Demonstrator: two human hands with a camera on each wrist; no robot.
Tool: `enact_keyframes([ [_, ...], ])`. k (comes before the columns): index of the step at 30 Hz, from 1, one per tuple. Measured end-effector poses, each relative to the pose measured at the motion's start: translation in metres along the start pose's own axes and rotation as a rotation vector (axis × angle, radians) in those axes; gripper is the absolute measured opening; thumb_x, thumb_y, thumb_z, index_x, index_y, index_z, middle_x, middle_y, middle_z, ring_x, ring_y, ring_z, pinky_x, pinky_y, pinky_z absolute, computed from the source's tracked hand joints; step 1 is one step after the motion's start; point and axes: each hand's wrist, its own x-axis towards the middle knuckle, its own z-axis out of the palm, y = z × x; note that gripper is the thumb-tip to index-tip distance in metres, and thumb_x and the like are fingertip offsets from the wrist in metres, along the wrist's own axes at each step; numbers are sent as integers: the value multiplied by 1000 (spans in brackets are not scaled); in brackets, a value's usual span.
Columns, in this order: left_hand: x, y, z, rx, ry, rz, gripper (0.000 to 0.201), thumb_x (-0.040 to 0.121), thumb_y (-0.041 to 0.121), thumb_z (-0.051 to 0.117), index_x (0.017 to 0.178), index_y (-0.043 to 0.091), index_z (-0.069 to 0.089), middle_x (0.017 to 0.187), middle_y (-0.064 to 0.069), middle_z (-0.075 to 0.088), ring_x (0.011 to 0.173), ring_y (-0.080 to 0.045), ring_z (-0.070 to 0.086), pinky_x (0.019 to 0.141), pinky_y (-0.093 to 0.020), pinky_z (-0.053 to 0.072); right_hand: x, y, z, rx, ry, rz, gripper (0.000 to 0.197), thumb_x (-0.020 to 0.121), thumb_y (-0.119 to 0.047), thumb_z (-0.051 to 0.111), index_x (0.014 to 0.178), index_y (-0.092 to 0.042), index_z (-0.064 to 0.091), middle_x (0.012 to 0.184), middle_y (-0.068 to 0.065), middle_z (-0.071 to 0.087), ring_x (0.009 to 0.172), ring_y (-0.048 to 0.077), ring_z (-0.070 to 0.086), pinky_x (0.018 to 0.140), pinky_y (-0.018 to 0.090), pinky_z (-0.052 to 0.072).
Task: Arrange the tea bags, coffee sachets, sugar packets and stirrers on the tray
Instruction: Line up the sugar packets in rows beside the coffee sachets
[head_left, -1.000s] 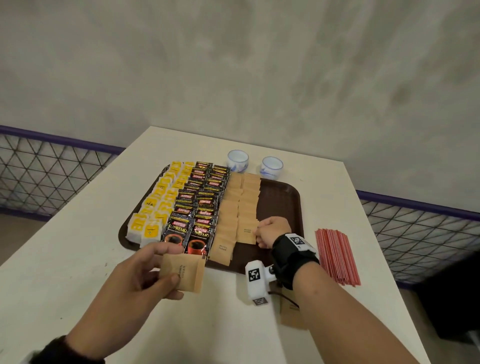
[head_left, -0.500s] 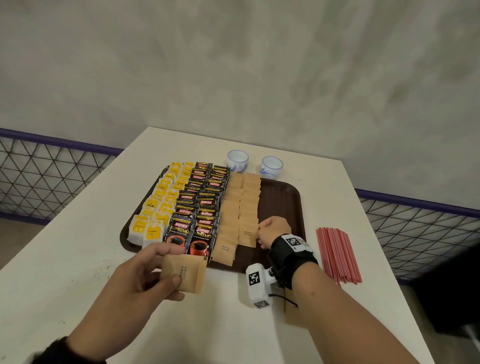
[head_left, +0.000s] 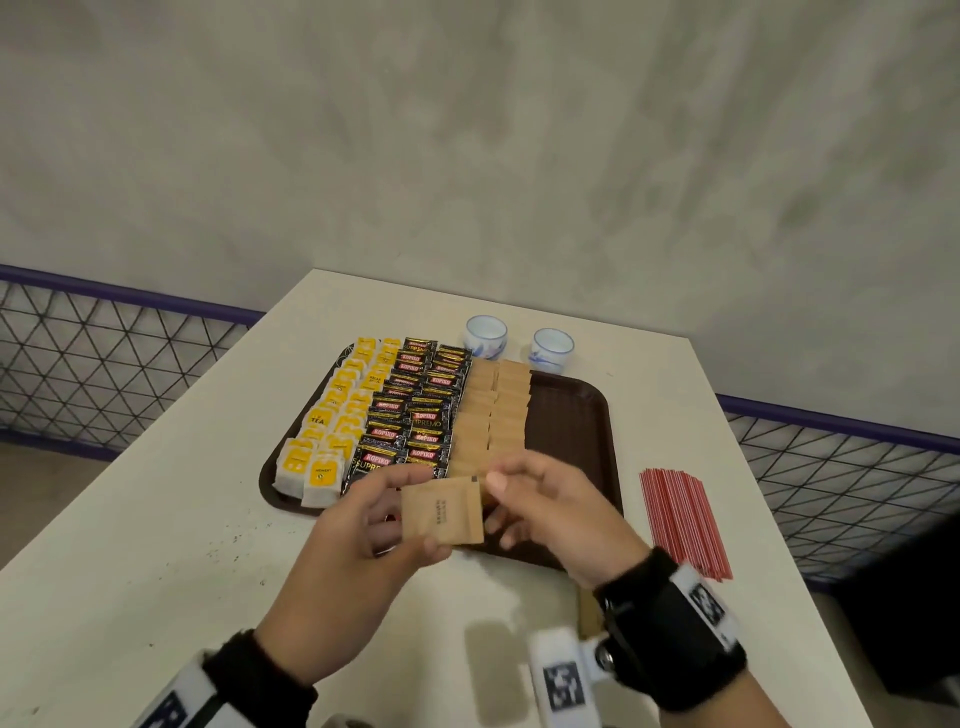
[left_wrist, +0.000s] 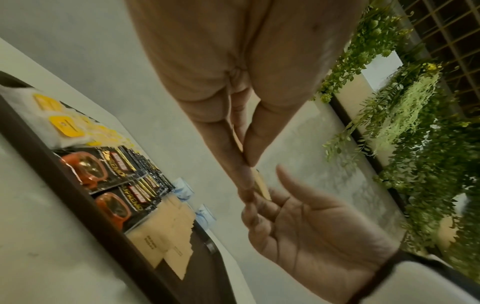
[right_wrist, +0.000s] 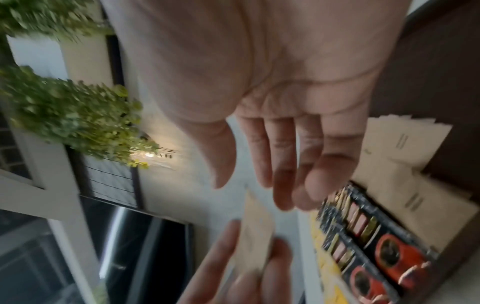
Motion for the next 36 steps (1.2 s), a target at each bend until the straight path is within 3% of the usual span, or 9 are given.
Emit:
enact_keyframes([
  [3, 3, 4, 10, -61, 12, 6, 49, 73, -16, 68, 108, 17, 60, 97, -9, 71, 87, -25, 71, 76, -33, 58, -19, -2, 11, 18, -82, -111, 18, 82, -20, 71, 101, -19, 68, 87, 5, 70, 74, 21, 63, 62, 28, 52],
  [8, -2, 9, 23, -27, 7, 44, 48, 70, -10, 74, 106, 19, 62, 88, -6, 71, 74, -19, 69, 72, -29, 57, -27, -9, 6, -26, 126, -217, 20, 84, -2, 69, 103, -10, 68, 82, 7, 73, 65, 21, 62, 56, 27, 51],
  [13, -6, 11, 29, -61, 16, 54, 34, 71, -7, 74, 98, 11, 63, 84, -8, 72, 67, -23, 67, 67, -28, 57, -36, -15, -2, 8, 191, -250, 21, 83, 0, 69, 101, -10, 67, 82, 9, 73, 60, 19, 60, 56, 26, 52],
  [17, -6, 12, 31, -100, 16, 73, 33, 73, -10, 71, 98, 10, 63, 82, -9, 72, 67, -23, 68, 69, -35, 59, -45, -17, -2, -3, 192, -266, 19, 88, 0, 64, 104, -9, 69, 85, 8, 74, 60, 14, 63, 62, 27, 53],
  [21, -5, 17, 31, -122, 8, 137, 30, 75, -10, 70, 97, 11, 66, 81, -11, 70, 68, -21, 67, 68, -32, 58, -53, -20, -5, 25, 194, -269, 23, 88, 4, 62, 107, -8, 66, 86, 12, 72, 62, 21, 63, 64, 31, 54],
  [27, 8, 25, 28, -16, 48, 245, 23, 70, 13, 68, 92, 20, 68, 77, 0, 67, 73, -9, 62, 67, -20, 52, -66, -25, 0, -227, 111, -268, 54, 82, 2, 69, 122, -32, 56, 79, 1, 69, 66, 28, 65, 70, 40, 59],
  [29, 11, 27, 28, 64, 34, 261, 17, 71, 15, 68, 86, 22, 70, 79, 2, 69, 75, -11, 63, 68, -24, 54, -65, -25, 0, -245, 143, -302, 45, 85, -2, 68, 115, -35, 62, 83, 0, 67, 71, 32, 63, 67, 40, 59],
  [32, 14, 29, 31, 176, -10, 286, 18, 75, 14, 67, 86, 28, 70, 79, 8, 69, 74, -6, 62, 69, -26, 53, -62, -24, -4, -376, 206, -346, 26, 86, -7, 68, 96, -31, 72, 82, -4, 68, 75, 17, 62, 68, 30, 55],
  [36, 17, 24, 34, 224, -29, 271, 25, 80, 0, 69, 83, 25, 71, 80, 8, 69, 74, -4, 62, 70, -24, 52, -57, -21, -9, -435, 182, -275, 24, 81, -3, 72, 85, -27, 73, 73, -2, 68, 67, 7, 58, 67, 20, 50],
])
